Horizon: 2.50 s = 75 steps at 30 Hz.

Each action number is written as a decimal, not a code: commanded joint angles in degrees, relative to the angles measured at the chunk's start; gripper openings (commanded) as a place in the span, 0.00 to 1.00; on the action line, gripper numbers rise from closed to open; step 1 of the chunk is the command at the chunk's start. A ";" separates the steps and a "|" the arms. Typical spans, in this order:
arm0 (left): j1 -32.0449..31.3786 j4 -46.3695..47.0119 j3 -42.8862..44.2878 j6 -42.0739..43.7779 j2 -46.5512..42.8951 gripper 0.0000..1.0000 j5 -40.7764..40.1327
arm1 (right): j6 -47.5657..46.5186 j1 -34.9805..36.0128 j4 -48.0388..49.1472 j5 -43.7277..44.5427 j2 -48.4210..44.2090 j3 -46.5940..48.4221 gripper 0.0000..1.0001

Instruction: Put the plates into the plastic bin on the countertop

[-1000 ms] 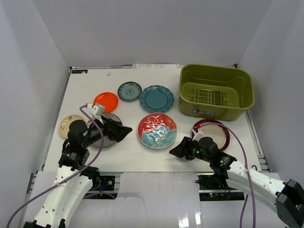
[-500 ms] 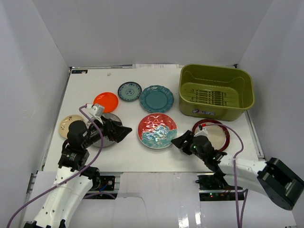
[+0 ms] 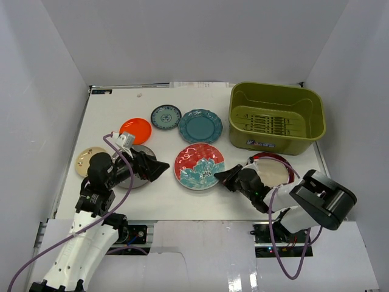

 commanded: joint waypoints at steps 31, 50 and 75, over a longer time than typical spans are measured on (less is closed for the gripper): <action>-1.50 -0.16 -0.46 -0.45 -6.47 0.98 -2.46 | -33.06 -57.01 -49.97 -34.12 -13.93 64.30 0.08; -6.41 -1.65 -0.46 -2.30 -3.05 0.98 -8.18 | -46.60 -59.40 -59.12 -30.53 5.50 63.25 0.08; -46.06 21.89 26.43 -18.99 73.31 0.74 -35.40 | -56.19 -52.98 -59.12 -9.25 -1.16 57.27 0.92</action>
